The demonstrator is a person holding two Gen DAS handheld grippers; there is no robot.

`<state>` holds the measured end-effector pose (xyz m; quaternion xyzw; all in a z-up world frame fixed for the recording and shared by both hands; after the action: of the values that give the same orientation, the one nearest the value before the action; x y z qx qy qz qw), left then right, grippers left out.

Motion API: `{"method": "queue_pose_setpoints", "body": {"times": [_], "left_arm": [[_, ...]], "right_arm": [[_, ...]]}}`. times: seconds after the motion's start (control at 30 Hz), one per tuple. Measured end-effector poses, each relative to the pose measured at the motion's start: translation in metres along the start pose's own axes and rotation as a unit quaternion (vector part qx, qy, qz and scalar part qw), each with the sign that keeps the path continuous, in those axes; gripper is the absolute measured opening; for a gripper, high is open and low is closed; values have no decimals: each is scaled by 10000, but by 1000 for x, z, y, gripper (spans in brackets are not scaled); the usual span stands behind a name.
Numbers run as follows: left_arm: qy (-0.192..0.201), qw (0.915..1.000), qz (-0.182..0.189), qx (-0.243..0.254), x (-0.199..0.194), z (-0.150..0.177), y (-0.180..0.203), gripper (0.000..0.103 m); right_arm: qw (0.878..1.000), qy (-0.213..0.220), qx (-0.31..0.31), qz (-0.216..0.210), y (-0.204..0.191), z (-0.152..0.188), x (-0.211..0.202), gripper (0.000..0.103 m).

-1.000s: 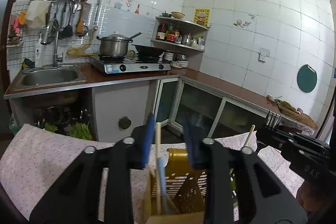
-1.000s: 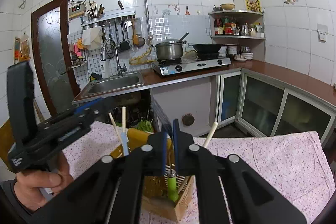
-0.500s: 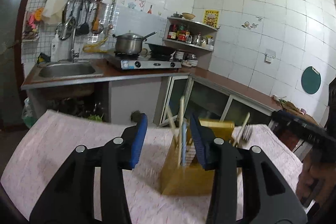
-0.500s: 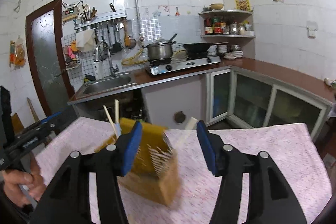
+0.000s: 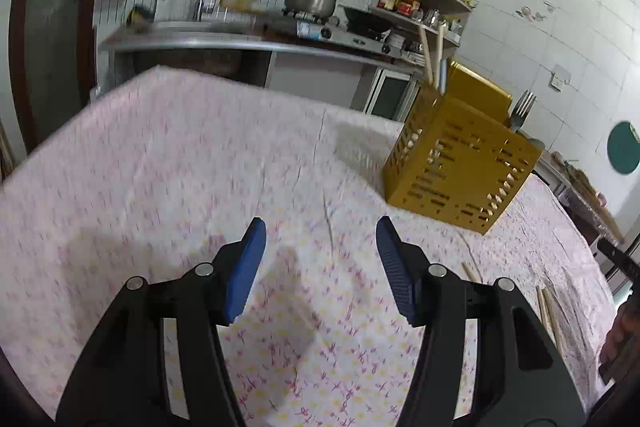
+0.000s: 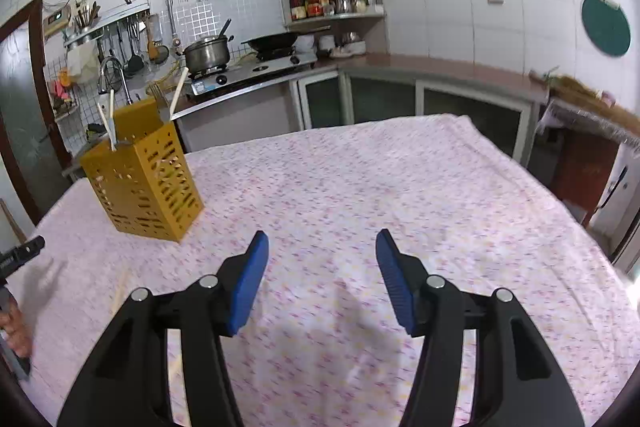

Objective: Organize utensils
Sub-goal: 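Move both open grippers back down to the chopsticks on the cloth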

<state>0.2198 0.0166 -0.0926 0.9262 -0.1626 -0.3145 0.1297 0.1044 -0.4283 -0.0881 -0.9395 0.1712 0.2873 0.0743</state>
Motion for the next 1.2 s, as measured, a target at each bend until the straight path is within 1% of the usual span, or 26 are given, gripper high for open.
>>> {"method": "queue_pose_setpoints", "body": {"times": [0.07,0.13,0.27,0.37,0.47,0.57,0.73,0.83,0.93,1.03,1.13,1.17,1.2], "left_arm": [[44,10000,-38,17,0,4,-1,56],[158,9998,-79,81,-4,3,1,57],[423,9985,-116,329,-15,0,10,60],[357,9987,-183,305,-18,-4,11,61],[329,9992,-54,227,-22,-3,13,62],[273,9986,-121,428,-19,2,19,62],[148,9986,10,507,-16,8,26,63],[10,9988,113,484,-12,12,29,63],[-234,9983,334,407,-4,18,35,63],[-564,9972,350,358,3,24,50,62],[-745,9946,252,674,2,30,77,63],[-868,9931,207,767,4,33,87,63],[-1026,9915,260,760,8,36,95,63]], "right_arm": [[9996,212,161,124,9,3,-6,56],[9989,331,326,57,15,8,-9,56],[9991,241,331,-82,15,7,-6,56],[9992,290,238,-129,10,7,-13,56],[9995,244,121,-160,5,11,-14,56],[9996,183,86,-203,4,13,-13,56],[9995,49,198,-225,7,16,-9,56],[9993,-83,244,-265,8,19,-5,56],[9990,-291,226,-264,4,22,1,56],[9986,-489,110,-194,-3,25,1,56],[9979,-617,-37,-186,-15,24,-4,56],[9974,-688,-73,-204,-18,24,-4,56],[9967,-768,-106,-240,-22,25,-4,56]]}}
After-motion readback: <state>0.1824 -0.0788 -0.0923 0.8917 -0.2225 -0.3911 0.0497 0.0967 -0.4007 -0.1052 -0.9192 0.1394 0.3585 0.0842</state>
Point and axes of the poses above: each gripper's, at about its wrist camera, not at the fingertips, and x roughly the way its jaws point, y to its right, z to its underside, the point moved 5 cm from there along x, roughly the way its jaws point, and after that the axes turned 7 degrees about z, right-handed, at the moved point
